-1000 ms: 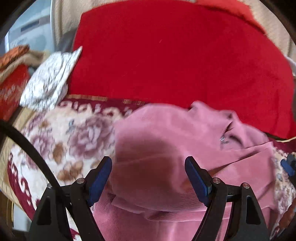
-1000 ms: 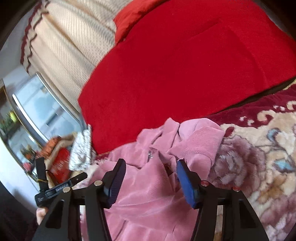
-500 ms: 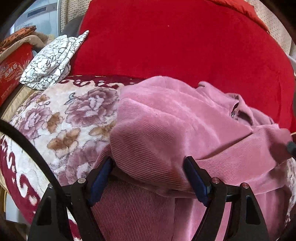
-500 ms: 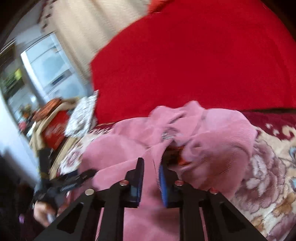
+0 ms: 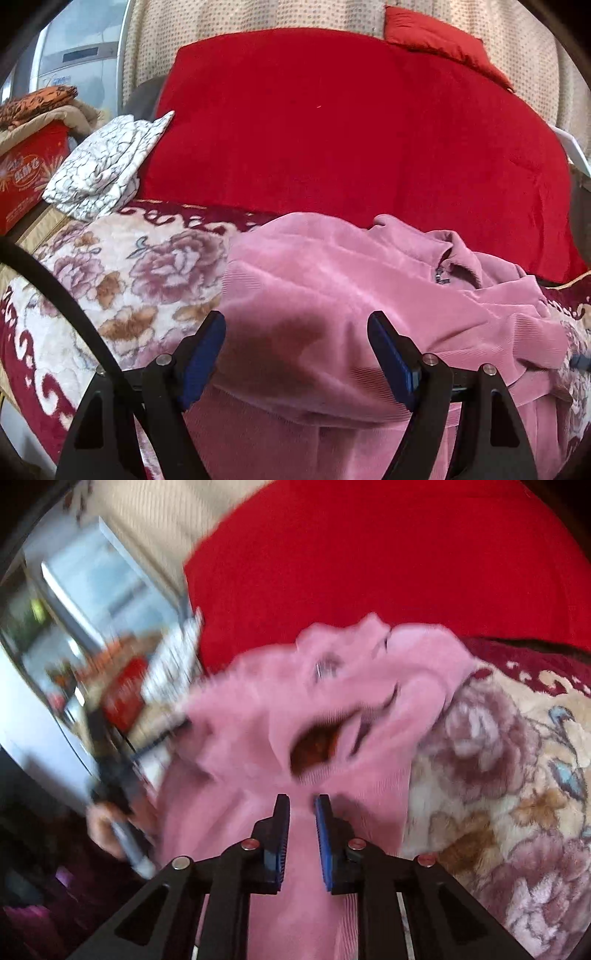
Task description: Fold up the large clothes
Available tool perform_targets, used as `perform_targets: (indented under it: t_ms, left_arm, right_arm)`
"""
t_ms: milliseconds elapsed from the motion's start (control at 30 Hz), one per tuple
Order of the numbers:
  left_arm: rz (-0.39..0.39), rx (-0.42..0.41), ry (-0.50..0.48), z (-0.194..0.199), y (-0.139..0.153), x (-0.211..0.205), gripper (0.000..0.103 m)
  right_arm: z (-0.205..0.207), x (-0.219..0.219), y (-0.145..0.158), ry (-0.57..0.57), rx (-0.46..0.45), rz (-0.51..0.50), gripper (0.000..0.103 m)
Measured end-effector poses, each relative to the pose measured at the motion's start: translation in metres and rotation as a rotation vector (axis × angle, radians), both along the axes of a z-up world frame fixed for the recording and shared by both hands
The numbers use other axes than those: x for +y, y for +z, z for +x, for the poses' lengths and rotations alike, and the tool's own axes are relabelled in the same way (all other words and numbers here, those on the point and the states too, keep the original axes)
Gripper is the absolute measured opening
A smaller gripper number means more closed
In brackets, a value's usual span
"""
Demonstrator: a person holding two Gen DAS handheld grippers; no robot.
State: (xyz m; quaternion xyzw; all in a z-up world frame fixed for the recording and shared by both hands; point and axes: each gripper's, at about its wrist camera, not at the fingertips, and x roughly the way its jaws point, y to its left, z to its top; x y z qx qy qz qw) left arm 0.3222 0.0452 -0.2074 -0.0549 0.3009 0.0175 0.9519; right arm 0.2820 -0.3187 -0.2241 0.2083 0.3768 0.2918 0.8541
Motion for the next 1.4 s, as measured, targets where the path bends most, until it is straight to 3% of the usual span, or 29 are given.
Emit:
perform_targets:
  t_ms: [67,100,167,233,367,400,467,533,633,733,867,967,1067,1200,1333,1400]
  left_arm:
    - [-0.01,-0.002,-0.034,0.0,0.0,-0.006,0.08]
    - [-0.009,0.0,-0.05,0.0,-0.001,-0.01,0.08]
    - [0.015,0.008,-0.075,0.0,-0.004,-0.02,0.08]
    - [0.049,0.024,-0.112,0.002,-0.01,-0.03,0.08]
    - [0.133,0.103,-0.2,0.007,-0.028,-0.049,0.08]
    - [0.159,0.104,-0.226,0.006,-0.03,-0.054,0.08]
    - [0.181,0.105,-0.302,0.002,-0.032,-0.062,0.071]
    - [0.153,0.121,-0.37,0.0,-0.032,-0.066,0.054]
    - [0.14,0.15,-0.447,-0.001,-0.036,-0.072,0.051]
    - [0.106,0.166,-0.489,-0.001,-0.037,-0.073,0.05]
    - [0.029,0.196,-0.515,0.003,-0.036,-0.065,0.05]
    - [0.032,0.215,-0.558,-0.002,-0.037,-0.069,0.05]
    - [0.082,0.214,-0.602,-0.008,-0.037,-0.075,0.05]
    - [0.091,0.225,-0.628,-0.012,-0.035,-0.074,0.051]
    - [0.046,0.195,-0.632,-0.015,-0.02,-0.065,0.052]
    - [0.002,0.152,-0.627,-0.016,-0.009,-0.059,0.056]
  right_arm:
    - [0.006,-0.012,0.001,-0.05,0.004,0.125,0.085]
    - [0.009,-0.019,-0.001,-0.086,-0.011,0.209,0.086]
    - [0.019,-0.023,-0.001,-0.114,0.001,0.266,0.083]
    - [0.036,-0.022,-0.004,-0.143,0.032,0.288,0.071]
    - [0.073,-0.01,-0.021,-0.17,0.138,0.205,0.042]
    - [0.08,-0.004,-0.028,-0.176,0.172,0.174,0.041]
    - [0.083,0.002,-0.034,-0.174,0.181,0.168,0.039]
    - [0.084,0.011,-0.031,-0.16,0.16,0.168,0.032]
    - [0.078,0.024,-0.019,-0.13,0.076,0.172,0.018]
    - [0.069,0.03,-0.009,-0.148,-0.012,0.12,0.015]
    - [0.064,0.04,-0.012,-0.254,-0.055,-0.188,0.015]
    - [0.056,0.039,-0.014,-0.204,-0.026,-0.152,0.015]
    - [0.037,0.04,-0.009,-0.135,-0.056,-0.204,0.015]
    - [0.022,0.03,-0.015,-0.025,-0.002,-0.241,0.014]
    - [0.013,0.014,-0.011,-0.054,-0.013,-0.25,0.016]
    - [0.016,0.005,-0.001,-0.104,-0.031,-0.176,0.019]
